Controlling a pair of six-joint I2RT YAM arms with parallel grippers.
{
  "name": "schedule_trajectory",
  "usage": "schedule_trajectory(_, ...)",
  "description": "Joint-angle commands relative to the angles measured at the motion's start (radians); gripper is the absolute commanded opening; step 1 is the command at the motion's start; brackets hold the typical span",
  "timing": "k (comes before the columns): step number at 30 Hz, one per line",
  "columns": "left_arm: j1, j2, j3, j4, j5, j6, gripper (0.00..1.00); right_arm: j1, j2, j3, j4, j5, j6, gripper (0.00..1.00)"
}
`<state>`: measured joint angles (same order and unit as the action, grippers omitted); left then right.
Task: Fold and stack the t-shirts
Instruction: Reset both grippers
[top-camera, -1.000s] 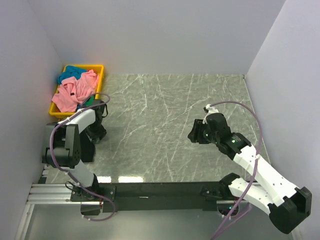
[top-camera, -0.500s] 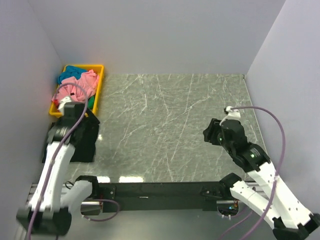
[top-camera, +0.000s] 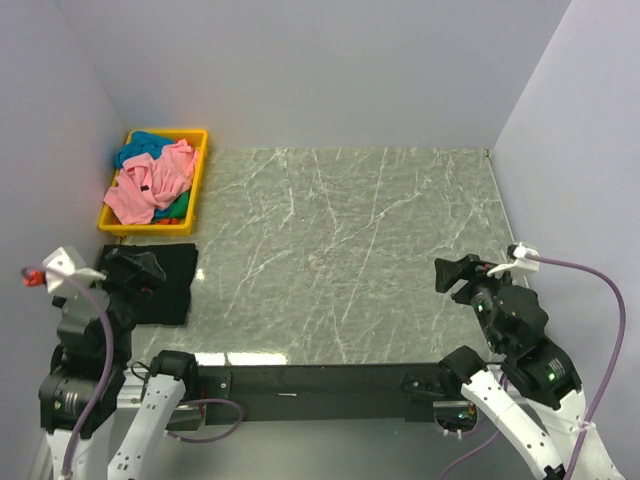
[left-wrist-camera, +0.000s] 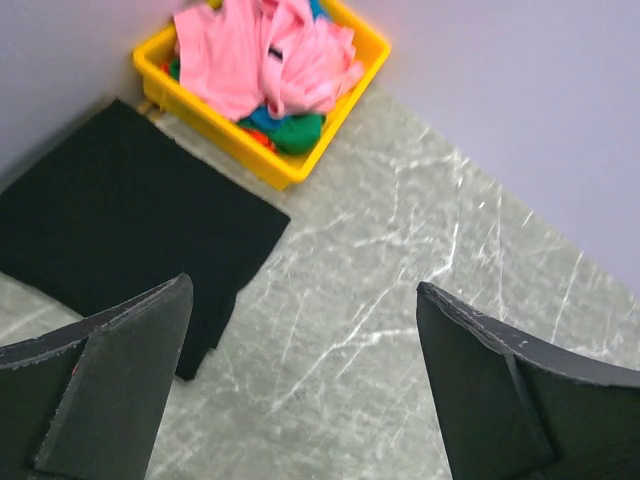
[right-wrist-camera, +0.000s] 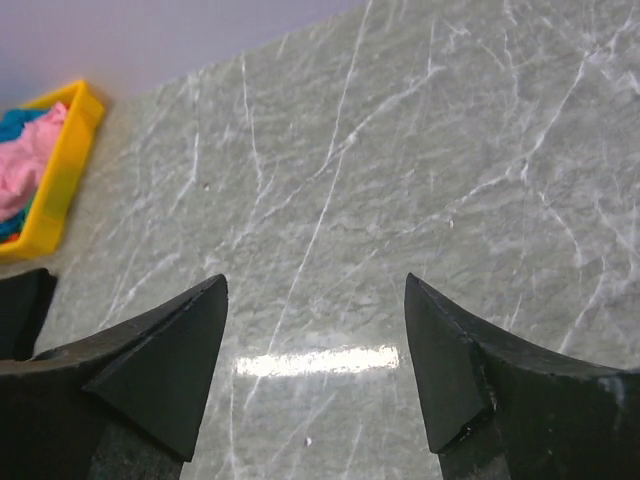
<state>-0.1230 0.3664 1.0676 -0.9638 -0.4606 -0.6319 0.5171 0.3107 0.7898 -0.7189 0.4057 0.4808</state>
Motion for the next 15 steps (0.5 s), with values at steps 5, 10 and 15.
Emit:
schedule_trajectory(5,-0.035,-0.260,-0.040,0.100,-0.095,0.078,0.99,-0.005,-0.102,-0.049,0.079,0.048,-0.042,0.83)
schedule_trajectory(10,-0.035,-0.443,-0.098,0.186,-0.104,0.089,1.00,-0.005,-0.130,-0.095,0.091,0.048,-0.045,0.87)
schedule_trajectory(15,-0.040,-0.506,-0.129,0.203,-0.148,0.080,0.99,-0.005,-0.140,-0.104,0.099,0.045,-0.057,0.88)
